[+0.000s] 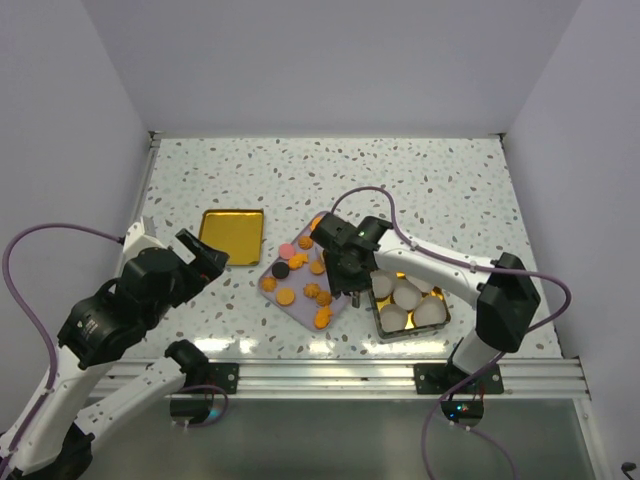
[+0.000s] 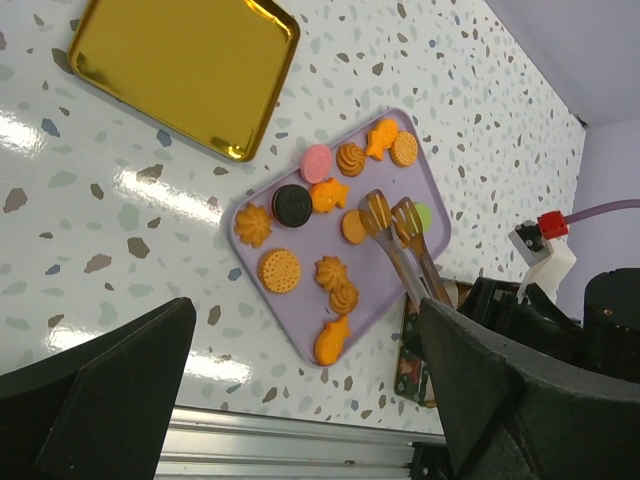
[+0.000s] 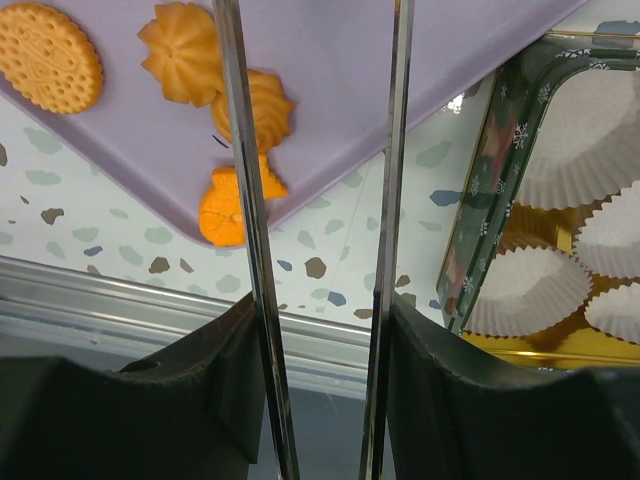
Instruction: Pack the cookies
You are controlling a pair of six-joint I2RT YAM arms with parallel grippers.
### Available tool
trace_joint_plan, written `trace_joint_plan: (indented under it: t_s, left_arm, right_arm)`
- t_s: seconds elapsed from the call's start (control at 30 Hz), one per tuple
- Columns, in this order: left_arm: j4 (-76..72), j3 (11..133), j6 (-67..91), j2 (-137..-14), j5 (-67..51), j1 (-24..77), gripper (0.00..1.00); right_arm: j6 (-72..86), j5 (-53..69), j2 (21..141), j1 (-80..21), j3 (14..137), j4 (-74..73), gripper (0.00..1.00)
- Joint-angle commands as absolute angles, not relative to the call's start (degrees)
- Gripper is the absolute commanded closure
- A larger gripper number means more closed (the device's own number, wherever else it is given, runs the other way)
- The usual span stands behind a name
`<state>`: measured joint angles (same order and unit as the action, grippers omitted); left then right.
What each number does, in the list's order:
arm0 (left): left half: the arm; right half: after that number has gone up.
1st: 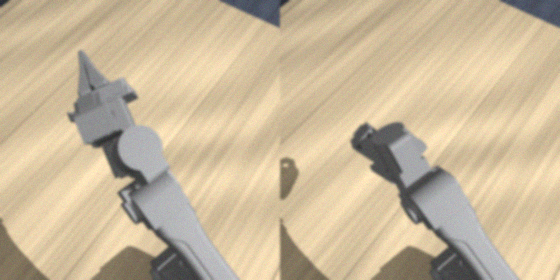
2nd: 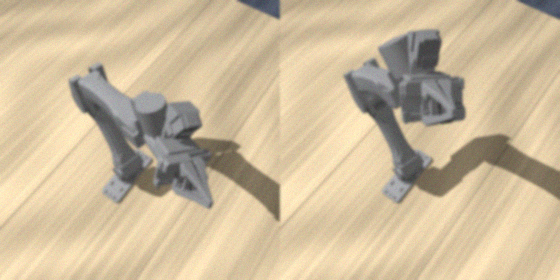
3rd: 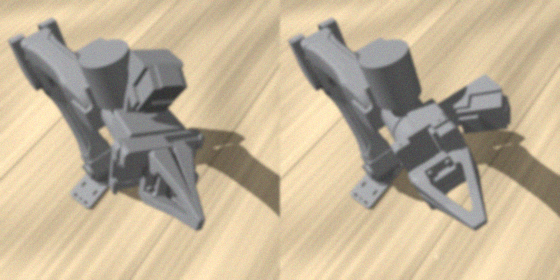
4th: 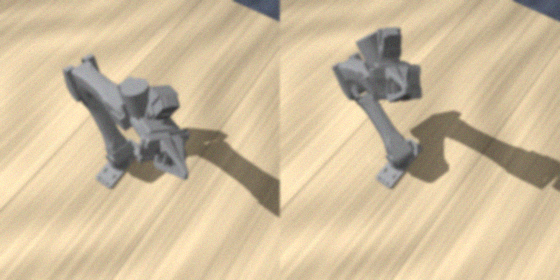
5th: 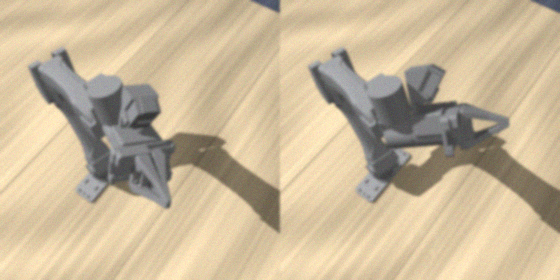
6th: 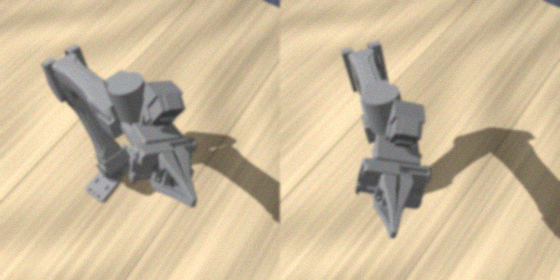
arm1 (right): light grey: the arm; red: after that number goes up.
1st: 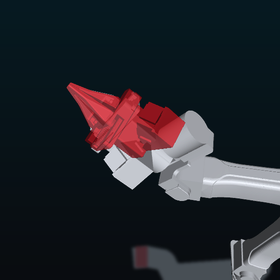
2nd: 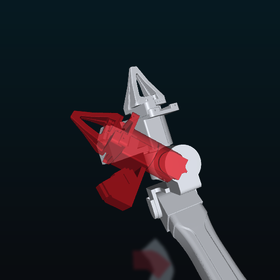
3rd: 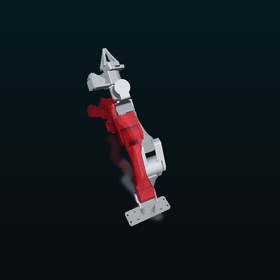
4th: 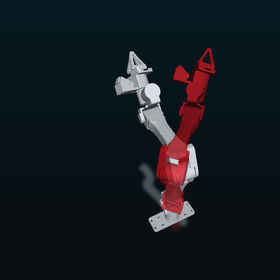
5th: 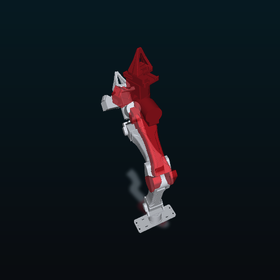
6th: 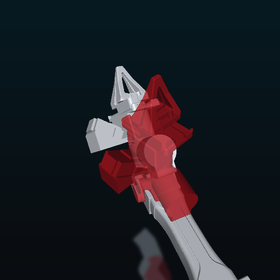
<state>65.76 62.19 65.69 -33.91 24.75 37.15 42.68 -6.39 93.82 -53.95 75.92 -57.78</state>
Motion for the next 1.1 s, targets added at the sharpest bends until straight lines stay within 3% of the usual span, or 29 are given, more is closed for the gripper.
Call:
trace_joint_plan:
  t_s: [0.0, 0.23, 0.4, 0.53, 0.83, 1.07]
  left_arm:
    - [67.06, 64.34, 63.98, -34.63, 27.33, 36.83, 0.00]
    - [67.06, 64.86, 63.37, -35.07, 28.21, 36.83, 0.00]
    - [66.80, 64.86, 63.11, -35.33, 28.30, 36.83, 0.00]
    - [66.71, 65.04, 63.02, -35.51, 28.21, 36.83, 0.00]
    - [65.92, 66.53, 61.35, -37.00, 28.65, 36.91, 0.00]
    - [63.64, 67.59, 58.72, -40.16, 28.30, 36.83, 0.00]
  right_arm:
    - [44.03, -6.68, 94.66, -53.88, 76.73, -57.48, 0.53]
    - [44.82, -5.54, 94.13, -53.79, 76.73, -58.10, 0.54]
    - [44.82, -5.01, 94.31, -53.79, 76.29, -57.92, 0.64]
    - [44.91, -4.92, 94.13, -53.88, 76.64, -58.27, 0.66]
    - [43.16, -9.05, 91.85, -53.79, 86.82, -65.21, 0.66]
    - [44.65, -11.42, 83.17, -53.61, 87.28, -69.34, 0.66]
